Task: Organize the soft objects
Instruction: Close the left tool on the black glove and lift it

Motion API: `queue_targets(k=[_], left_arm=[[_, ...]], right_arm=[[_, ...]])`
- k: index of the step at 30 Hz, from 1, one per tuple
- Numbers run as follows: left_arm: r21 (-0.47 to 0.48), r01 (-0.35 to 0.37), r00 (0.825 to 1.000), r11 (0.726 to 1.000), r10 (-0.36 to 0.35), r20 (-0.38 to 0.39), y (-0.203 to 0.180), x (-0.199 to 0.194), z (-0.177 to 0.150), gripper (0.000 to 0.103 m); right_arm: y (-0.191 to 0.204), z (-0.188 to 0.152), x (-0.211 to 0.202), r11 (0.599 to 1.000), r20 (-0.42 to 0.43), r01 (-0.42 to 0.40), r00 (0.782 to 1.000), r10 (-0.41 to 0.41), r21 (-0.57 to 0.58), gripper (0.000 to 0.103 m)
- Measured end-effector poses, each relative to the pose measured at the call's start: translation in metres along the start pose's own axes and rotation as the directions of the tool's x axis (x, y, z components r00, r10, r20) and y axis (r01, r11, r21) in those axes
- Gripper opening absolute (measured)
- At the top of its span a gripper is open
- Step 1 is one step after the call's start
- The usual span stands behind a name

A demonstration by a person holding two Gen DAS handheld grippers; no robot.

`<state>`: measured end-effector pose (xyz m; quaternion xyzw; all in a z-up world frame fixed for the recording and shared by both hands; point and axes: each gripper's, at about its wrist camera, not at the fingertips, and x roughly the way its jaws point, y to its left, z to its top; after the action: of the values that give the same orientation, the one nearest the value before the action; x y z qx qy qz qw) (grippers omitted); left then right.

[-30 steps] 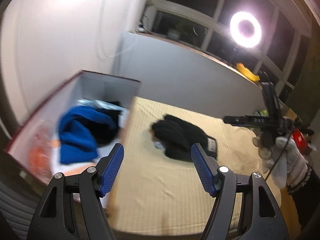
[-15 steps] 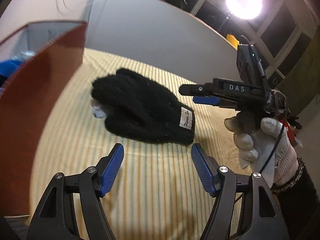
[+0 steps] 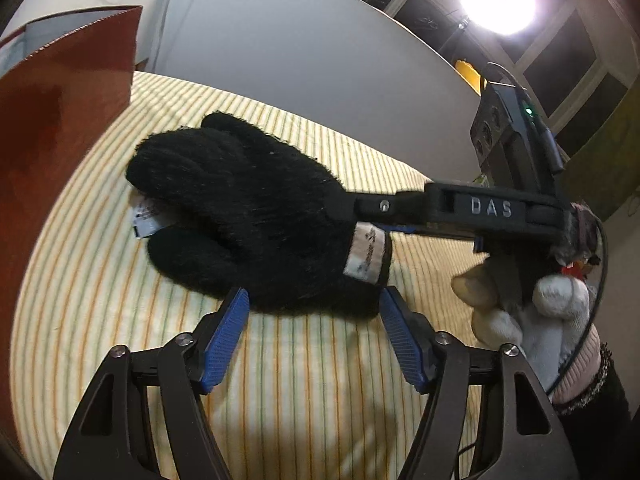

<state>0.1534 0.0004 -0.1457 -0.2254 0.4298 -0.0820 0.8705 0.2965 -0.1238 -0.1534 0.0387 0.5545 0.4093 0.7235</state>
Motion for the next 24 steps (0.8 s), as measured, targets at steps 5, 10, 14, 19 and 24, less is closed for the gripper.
queue_targets(k=[5,10,14,19,24], left_arm=[[0.013,0.021,1.000,1.000,-0.021,-0.003,-0.003,0.003,-0.006,0.055],[0.032,0.057,0.998,0.998,-0.058,0.002,-0.005,-0.002,-0.011,0.047],[0.051,0.081,0.996,0.995,-0.082,0.018,-0.005,-0.010,-0.015,0.046],[0.078,0.090,0.993,0.993,-0.095,0.065,-0.003,-0.032,-0.027,0.046],[0.090,0.097,0.991,0.991,-0.104,0.084,-0.001,-0.050,-0.038,0.046]], right_arm=[[0.010,-0.014,-0.003,0.998,-0.005,-0.068,0.998,0.068,0.015,0.034],[0.024,-0.021,-0.004,0.991,0.002,-0.134,0.991,0.134,0.019,0.027],[0.040,-0.028,0.001,0.983,-0.004,-0.183,0.983,0.184,0.020,0.024],[0.065,-0.043,-0.005,0.974,0.007,-0.227,0.974,0.227,-0.013,0.024],[0.087,-0.060,-0.010,0.972,0.032,-0.230,0.972,0.231,-0.049,0.024]])
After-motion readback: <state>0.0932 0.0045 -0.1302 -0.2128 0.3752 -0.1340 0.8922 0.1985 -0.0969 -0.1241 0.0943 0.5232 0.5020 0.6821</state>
